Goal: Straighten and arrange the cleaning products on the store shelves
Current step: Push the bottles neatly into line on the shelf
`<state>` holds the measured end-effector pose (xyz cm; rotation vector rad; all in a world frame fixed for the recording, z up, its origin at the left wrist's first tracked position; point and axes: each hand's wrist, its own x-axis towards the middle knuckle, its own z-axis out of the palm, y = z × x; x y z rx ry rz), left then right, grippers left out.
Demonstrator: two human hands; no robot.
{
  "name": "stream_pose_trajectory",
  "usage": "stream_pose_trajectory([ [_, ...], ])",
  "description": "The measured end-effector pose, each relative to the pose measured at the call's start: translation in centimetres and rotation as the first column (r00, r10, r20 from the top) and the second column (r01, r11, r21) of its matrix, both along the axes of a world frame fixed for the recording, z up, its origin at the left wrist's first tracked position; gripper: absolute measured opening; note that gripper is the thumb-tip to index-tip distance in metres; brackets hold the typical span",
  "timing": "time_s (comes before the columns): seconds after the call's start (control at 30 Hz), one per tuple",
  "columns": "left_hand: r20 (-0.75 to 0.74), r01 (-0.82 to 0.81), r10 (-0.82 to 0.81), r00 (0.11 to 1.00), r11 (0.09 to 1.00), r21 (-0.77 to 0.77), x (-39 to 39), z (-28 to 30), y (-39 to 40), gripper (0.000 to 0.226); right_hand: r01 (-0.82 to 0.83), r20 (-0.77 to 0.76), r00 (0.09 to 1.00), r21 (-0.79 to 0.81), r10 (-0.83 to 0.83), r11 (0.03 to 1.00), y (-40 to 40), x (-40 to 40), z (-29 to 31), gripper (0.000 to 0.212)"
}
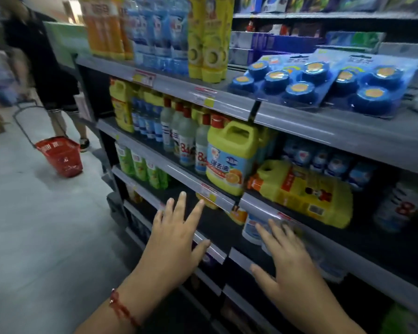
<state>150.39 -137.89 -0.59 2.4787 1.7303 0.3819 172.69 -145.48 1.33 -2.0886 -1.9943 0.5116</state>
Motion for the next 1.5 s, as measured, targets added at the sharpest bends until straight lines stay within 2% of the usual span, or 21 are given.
stream_pose_trajectory([
  [0.23,-0.027,-0.023,0.023,0.999,1.000,0.003,-5.9,-0.5,6.4,0.082,-0.038,-0.058,0.998,0.000,0.038,0.999,7.9,-5.4,-0.5,0.079],
  [0.47,-0.069,0.007,-0.004,0.998,0.999,0.047,-7.6,0.1,13.8,0.080,0.000,-0.187,0.982,0.131,0.025,0.991,16.2,-8.8,-0.9,0.076],
  [0.63,-0.087,0.087,-0.082,0.993,0.994,0.058,-8.3,1.2,20.1,0.080,0.034,-0.188,0.982,0.216,0.007,0.976,22.0,-10.2,-0.2,0.081],
  [0.8,-0.024,0.179,-0.177,0.984,0.977,0.112,-8.3,1.3,24.9,0.079,0.114,-0.290,0.956,0.241,-0.041,0.964,25.7,-11.7,1.7,0.084],
  [0.9,0.070,0.271,-0.282,0.957,0.953,0.137,-7.3,0.9,27.8,0.079,0.126,-0.285,0.958,0.331,-0.028,0.935,27.1,-12.4,3.4,0.080],
  [1.03,0.101,0.348,-0.357,0.929,0.933,0.092,-6.2,0.3,30.8,0.090,0.265,-0.300,0.942,0.382,-0.152,0.886,29.2,-13.7,5.4,0.081],
  [1.2,0.182,0.444,-0.456,0.871,0.890,0.102,-5.7,2.1,33.0,0.085,0.395,-0.136,0.919,0.352,-0.371,0.849,32.4,-15.5,5.2,0.088],
  [1.27,0.189,0.467,-0.485,0.854,0.874,0.135,-5.6,2.3,33.6,0.082,0.452,-0.117,0.890,0.354,-0.441,0.818,32.7,-16.0,4.9,0.083],
  [1.3,0.192,0.475,-0.509,0.839,0.857,0.198,-5.6,2.0,33.7,0.082,0.476,-0.105,0.875,0.365,-0.473,0.800,32.6,-16.3,5.0,0.079],
  [1.33,0.201,0.479,-0.533,0.822,0.837,0.265,-5.6,1.2,33.7,0.082,0.489,-0.081,0.861,0.400,-0.501,0.775,32.3,-16.7,5.0,0.073],
  [1.4,0.233,0.500,-0.570,0.788,0.813,0.299,-5.8,-0.3,33.6,0.083,0.460,-0.039,0.850,0.542,-0.525,0.704,31.6,-17.8,4.9,0.054],
  [1.47,0.312,0.556,-0.589,0.745,0.807,0.198,-5.5,-1.3,33.3,0.084,0.445,-0.065,0.846,0.633,-0.530,0.633,31.1,-18.7,4.4,0.037],
  [1.5,0.389,0.595,-0.582,0.715,0.797,0.098,-5.3,-1.5,33.1,0.085,0.458,-0.095,0.840,0.651,-0.534,0.605,30.9,-18.9,4.0,0.033],
])
